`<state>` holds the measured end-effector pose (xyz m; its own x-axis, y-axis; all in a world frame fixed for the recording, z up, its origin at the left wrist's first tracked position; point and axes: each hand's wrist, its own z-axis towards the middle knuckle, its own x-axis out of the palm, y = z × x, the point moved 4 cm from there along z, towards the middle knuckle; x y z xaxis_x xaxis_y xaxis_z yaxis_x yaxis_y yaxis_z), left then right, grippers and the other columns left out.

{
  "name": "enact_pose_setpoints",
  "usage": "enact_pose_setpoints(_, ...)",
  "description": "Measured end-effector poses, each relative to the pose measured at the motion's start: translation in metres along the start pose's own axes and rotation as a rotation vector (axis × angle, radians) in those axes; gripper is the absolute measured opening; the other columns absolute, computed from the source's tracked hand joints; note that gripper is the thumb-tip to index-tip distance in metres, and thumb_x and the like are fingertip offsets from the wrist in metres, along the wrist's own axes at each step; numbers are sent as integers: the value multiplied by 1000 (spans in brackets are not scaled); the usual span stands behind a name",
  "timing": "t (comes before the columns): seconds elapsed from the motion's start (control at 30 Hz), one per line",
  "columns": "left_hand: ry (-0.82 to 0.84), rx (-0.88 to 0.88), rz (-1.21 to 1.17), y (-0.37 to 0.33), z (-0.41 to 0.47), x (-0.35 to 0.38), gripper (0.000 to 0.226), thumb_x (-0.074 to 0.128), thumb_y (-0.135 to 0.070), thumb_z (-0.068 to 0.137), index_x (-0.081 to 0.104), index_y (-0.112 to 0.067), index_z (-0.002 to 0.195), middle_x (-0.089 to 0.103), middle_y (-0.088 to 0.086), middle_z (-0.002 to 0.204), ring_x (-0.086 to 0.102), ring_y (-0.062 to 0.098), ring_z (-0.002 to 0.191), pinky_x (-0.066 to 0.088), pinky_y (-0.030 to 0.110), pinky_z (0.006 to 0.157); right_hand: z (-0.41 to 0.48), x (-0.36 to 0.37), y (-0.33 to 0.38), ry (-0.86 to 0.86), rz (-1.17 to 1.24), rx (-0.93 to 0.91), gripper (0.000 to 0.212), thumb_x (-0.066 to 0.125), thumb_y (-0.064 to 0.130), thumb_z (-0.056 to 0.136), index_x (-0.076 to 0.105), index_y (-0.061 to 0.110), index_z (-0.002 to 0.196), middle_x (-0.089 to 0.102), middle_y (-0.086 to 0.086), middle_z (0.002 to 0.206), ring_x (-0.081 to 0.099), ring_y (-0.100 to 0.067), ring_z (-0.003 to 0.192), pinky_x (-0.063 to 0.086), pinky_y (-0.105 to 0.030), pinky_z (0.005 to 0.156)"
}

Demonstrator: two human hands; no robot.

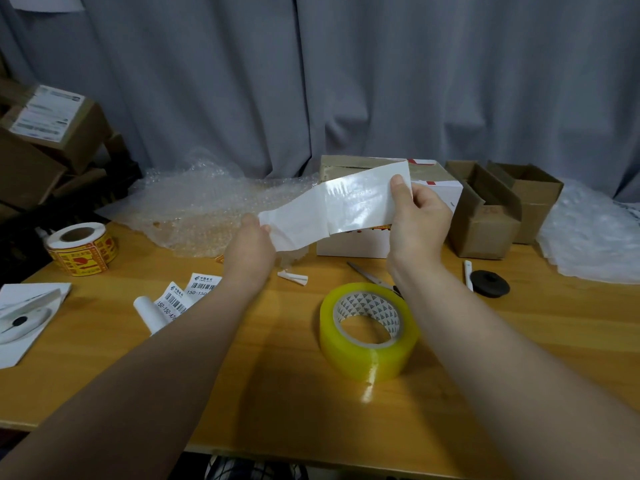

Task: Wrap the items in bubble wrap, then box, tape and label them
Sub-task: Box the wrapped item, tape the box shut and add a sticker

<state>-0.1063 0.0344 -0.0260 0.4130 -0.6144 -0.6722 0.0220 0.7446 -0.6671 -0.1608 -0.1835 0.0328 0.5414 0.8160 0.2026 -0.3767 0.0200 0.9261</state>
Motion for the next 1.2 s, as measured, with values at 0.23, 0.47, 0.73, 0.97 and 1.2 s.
enact_pose_setpoints(0.23,-39,-39,39,14,12,-13,18,38,-14,100,46,1,108,53,11,84,50,28,73,35,32,60,-3,-1,8,-60,86,-103,28,54,24,97,60,9,73,57,8,67,52,1,60,43,-16,54)
enact_pose_setpoints(0.47,-106,36,-77,20,8,-27,16,40,-20,100,49,-7,95,50,4,73,47,22,67,34,32,55,-2,12,9,45,50,-88,19,53,30,97,62,18,85,65,1,85,62,-12,82,49,-21,62)
enact_pose_setpoints(0.73,-175,583,373,-9,-1,-70,4,51,-15,90,54,-15,88,50,-3,83,48,21,81,32,31,74,-12,16,1,142,25,52,25,46,29,100,59,26,79,65,0,85,64,-26,92,54,-55,83)
enact_pose_setpoints(0.97,417,204,30,-10,-21,-56,22,60,-39,89,64,-18,95,63,-4,99,55,8,86,41,20,69,-20,16,8,266,-126,-153,26,42,29,102,56,16,84,58,-1,77,57,-12,73,49,-32,65)
enact_pose_setpoints(1.2,634,-86,-945,-120,-62,-58,34,57,-44,89,65,-12,92,71,0,75,69,12,71,58,28,76,-43,23,43,259,-720,-952,24,46,27,92,64,15,82,64,2,70,59,-20,65,36,-27,49)
